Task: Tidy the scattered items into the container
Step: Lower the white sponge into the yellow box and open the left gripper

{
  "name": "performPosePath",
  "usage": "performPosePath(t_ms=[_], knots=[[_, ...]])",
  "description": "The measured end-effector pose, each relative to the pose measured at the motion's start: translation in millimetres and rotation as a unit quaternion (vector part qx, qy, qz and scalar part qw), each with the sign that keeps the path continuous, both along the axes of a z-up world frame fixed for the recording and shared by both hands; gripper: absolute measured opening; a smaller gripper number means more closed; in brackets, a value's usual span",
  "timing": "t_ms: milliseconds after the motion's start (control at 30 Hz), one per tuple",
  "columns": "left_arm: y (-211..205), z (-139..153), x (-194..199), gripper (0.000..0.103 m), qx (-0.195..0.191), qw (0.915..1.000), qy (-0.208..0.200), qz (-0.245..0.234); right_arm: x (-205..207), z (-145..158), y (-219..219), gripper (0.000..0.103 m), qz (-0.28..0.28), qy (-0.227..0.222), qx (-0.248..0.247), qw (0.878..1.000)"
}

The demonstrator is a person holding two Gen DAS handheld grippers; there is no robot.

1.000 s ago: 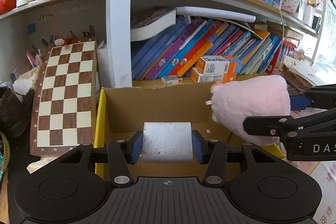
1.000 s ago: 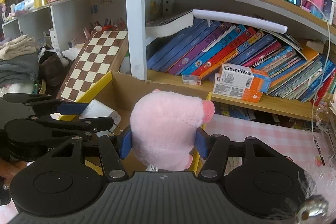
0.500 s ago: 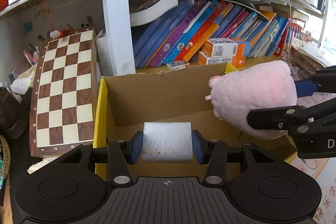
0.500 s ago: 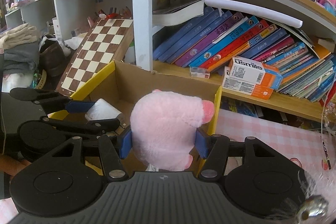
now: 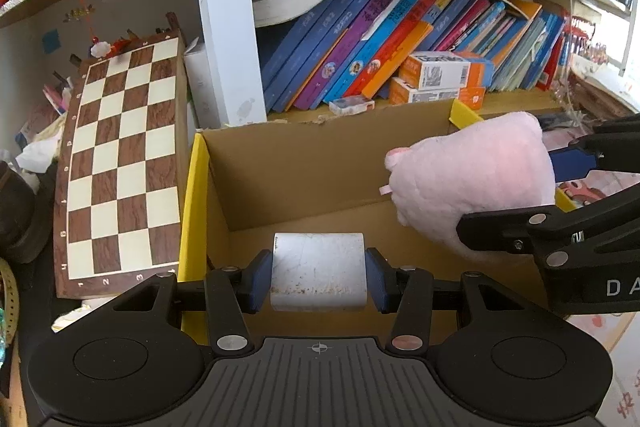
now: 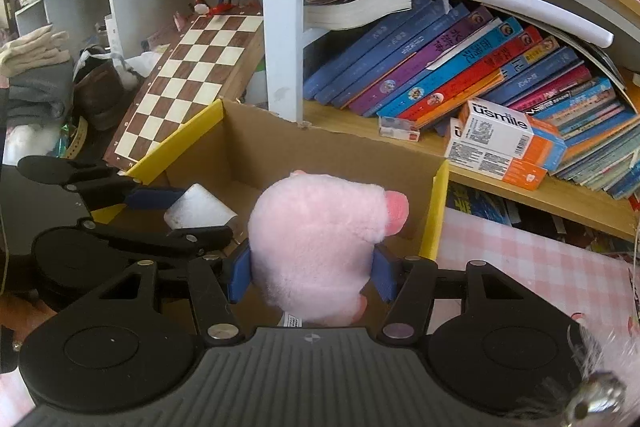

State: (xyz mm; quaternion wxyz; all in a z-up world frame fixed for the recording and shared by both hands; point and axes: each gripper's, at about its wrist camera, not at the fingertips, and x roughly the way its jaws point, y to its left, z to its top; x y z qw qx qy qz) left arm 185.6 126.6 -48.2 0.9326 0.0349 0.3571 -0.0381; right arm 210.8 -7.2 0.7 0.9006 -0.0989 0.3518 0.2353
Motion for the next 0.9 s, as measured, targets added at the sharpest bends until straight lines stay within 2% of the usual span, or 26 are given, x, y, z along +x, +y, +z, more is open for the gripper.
performPosePath(t_ms=[233, 533, 700, 900], knots=[[0, 0, 5, 0.047, 0.011, 0.9999, 0.0, -0.001, 6, -6, 3, 0.056, 0.007, 0.01, -0.005, 1.0], [-6, -4, 14, 0.048, 0.071, 0.9973, -0.004, -0.017, 12, -10, 4, 0.056, 0.003, 0.014, -0.009, 1.0], [-8, -5, 17, 0.048, 0.084, 0.9961, -0.003, -0.023, 15, -13, 5, 0.056, 0.001, 0.015, -0.01, 1.0], [-6, -5, 18, 0.048, 0.078, 0.9968, -0.002, -0.02, 17, -16, 7, 0.056, 0.005, 0.02, -0.011, 1.0]])
